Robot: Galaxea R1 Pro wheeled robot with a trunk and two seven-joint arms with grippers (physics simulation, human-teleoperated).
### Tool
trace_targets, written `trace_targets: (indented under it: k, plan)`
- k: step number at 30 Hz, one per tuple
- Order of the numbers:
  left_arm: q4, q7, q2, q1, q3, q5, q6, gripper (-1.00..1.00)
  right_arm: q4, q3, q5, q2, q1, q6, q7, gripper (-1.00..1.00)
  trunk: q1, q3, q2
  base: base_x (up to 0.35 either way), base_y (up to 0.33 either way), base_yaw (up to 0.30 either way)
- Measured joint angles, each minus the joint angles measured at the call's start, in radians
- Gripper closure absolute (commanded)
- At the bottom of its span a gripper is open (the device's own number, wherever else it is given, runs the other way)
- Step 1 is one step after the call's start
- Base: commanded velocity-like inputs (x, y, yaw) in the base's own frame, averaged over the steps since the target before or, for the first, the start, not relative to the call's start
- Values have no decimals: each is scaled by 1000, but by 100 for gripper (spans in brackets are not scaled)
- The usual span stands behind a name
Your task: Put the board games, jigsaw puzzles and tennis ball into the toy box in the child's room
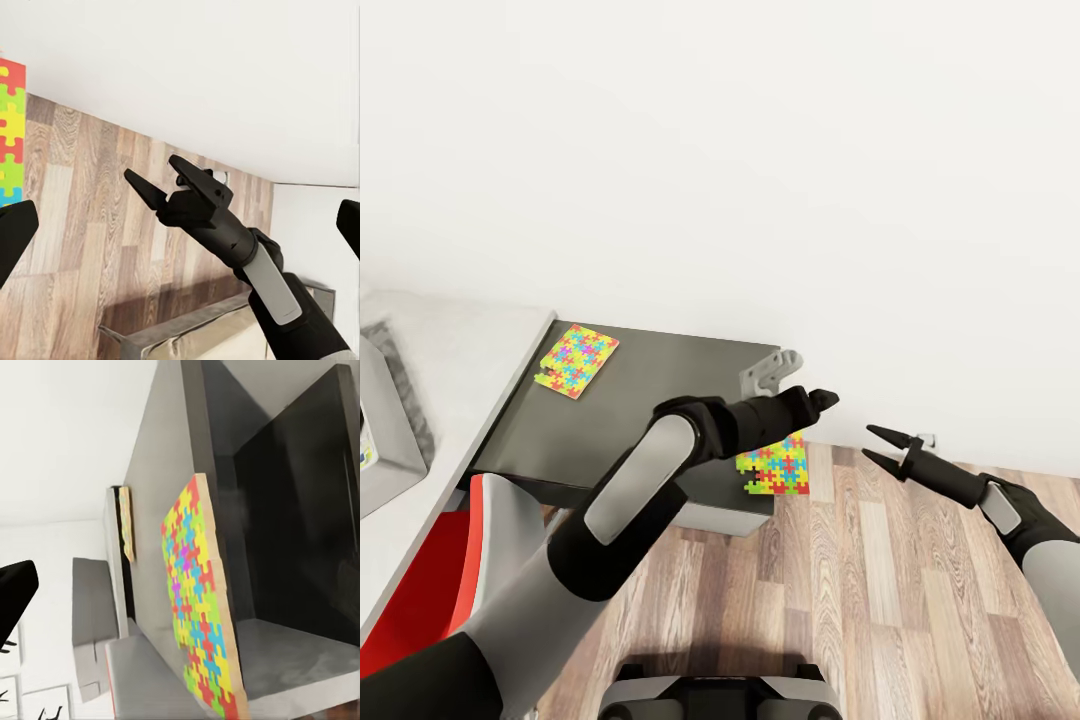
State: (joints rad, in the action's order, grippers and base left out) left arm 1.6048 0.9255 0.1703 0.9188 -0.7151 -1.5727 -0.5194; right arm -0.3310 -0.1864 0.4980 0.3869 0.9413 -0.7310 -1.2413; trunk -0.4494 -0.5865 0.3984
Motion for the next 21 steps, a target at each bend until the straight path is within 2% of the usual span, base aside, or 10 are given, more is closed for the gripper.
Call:
trace_targets:
  k: [18,21]
  plan:
    - [1,-1,0,31,22,-24,5,-100,2,29,-1,-12,-7,-3,-17,-100,0,0,0,0,0,0]
    - [1,-1,0,28,40,-29,12,-100,2,32,-1,-13,-10,-3,-17,-100,0,0,0,0,0,0]
